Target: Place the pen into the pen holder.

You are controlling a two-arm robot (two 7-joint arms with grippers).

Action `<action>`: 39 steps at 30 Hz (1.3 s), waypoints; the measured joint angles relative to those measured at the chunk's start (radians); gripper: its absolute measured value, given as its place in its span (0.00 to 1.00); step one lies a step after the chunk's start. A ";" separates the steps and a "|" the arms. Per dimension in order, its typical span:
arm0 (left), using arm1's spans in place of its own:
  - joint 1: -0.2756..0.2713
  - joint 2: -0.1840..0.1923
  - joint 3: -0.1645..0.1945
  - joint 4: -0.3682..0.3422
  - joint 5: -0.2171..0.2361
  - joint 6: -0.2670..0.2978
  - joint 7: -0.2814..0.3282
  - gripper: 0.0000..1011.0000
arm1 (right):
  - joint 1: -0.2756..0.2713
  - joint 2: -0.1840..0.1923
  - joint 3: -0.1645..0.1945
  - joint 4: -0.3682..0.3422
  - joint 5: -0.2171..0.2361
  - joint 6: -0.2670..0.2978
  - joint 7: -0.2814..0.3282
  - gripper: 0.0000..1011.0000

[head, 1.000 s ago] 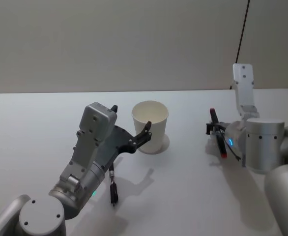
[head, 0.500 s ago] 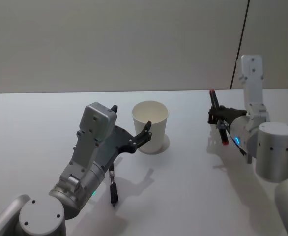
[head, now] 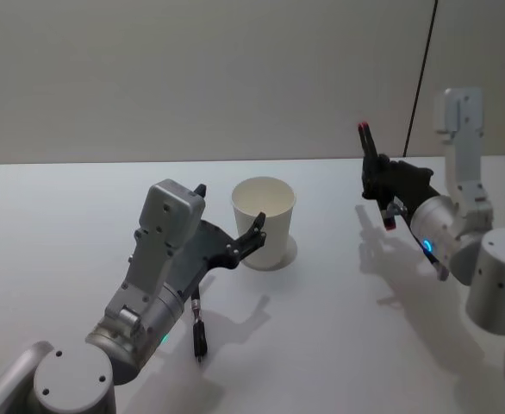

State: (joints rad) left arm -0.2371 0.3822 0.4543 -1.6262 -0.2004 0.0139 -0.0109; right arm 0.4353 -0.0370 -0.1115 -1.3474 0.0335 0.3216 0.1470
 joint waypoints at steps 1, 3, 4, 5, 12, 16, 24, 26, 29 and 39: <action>0.000 0.000 0.000 0.000 0.000 0.000 0.000 0.99 | -0.006 0.003 0.001 -0.005 0.004 -0.024 0.017 0.18; 0.000 0.000 0.000 0.000 0.000 0.000 0.000 0.99 | -0.009 0.005 0.002 -0.008 0.006 -0.037 0.025 0.18; 0.000 0.000 0.000 0.000 0.000 0.000 0.000 0.99 | -0.014 0.009 0.003 -0.012 0.011 -0.065 0.044 0.18; 0.000 0.000 0.000 0.000 0.000 0.000 0.000 0.99 | -0.017 0.010 0.003 -0.014 0.013 -0.077 0.052 0.18; 0.000 0.000 0.000 0.000 0.000 0.000 0.000 0.99 | -0.044 0.027 0.008 -0.033 0.046 -0.212 0.141 0.18; 0.000 0.000 0.000 0.000 0.000 0.000 0.000 0.99 | -0.056 0.033 0.009 -0.040 0.066 -0.281 0.184 0.18; 0.000 0.000 0.000 0.000 0.000 0.000 0.000 0.99 | -0.073 0.042 0.009 -0.042 0.115 -0.422 0.273 0.18; 0.000 0.000 0.000 0.000 0.000 0.000 0.000 0.99 | -0.075 0.043 0.009 -0.040 0.124 -0.447 0.290 0.18; 0.000 0.000 0.000 0.000 0.000 0.000 0.000 0.99 | -0.080 0.045 0.007 -0.034 0.145 -0.497 0.321 0.18; 0.000 0.000 0.000 0.000 0.000 0.000 0.000 0.99 | -0.082 0.045 -0.002 0.000 0.195 -0.625 0.394 0.18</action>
State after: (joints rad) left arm -0.2371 0.3821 0.4542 -1.6262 -0.2004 0.0139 -0.0110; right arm 0.3533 0.0079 -0.1132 -1.3469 0.2286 -0.3035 0.5412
